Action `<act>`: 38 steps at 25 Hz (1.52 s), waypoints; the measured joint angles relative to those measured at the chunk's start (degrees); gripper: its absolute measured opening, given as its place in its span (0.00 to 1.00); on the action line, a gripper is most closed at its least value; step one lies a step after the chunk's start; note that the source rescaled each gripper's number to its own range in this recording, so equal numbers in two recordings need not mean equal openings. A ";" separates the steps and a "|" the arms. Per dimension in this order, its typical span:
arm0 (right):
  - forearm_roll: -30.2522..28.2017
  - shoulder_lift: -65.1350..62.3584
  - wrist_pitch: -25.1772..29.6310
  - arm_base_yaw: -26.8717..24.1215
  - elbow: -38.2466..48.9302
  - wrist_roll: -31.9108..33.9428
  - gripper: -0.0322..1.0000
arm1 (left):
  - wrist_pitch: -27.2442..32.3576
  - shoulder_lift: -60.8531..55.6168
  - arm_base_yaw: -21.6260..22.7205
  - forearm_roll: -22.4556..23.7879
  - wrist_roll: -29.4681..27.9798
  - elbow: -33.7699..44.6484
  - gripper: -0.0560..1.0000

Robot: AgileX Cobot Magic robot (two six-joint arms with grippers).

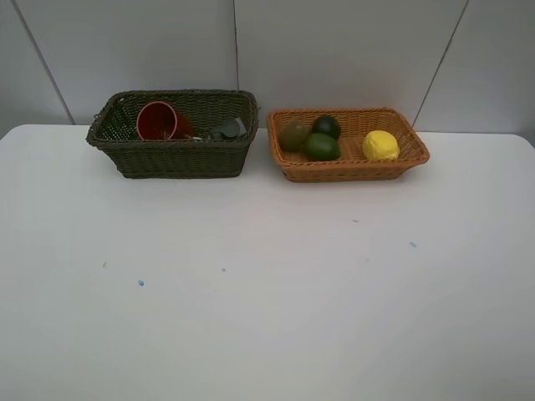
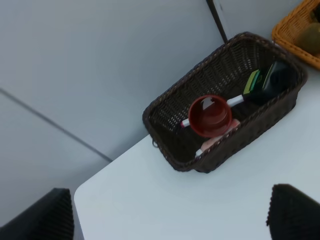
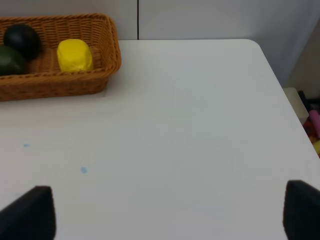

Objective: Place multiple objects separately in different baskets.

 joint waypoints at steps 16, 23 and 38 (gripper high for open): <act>0.00 0.00 0.00 0.00 0.00 0.00 1.00 | 0.34 -36.58 20.76 -11.37 1.10 26.39 1.00; 0.00 0.00 0.00 0.00 0.00 0.00 1.00 | 0.34 -46.53 25.71 -19.77 2.56 36.75 1.00; 0.00 0.00 0.00 0.00 0.00 0.00 1.00 | -6.90 -48.77 25.98 -24.27 -3.39 49.82 1.00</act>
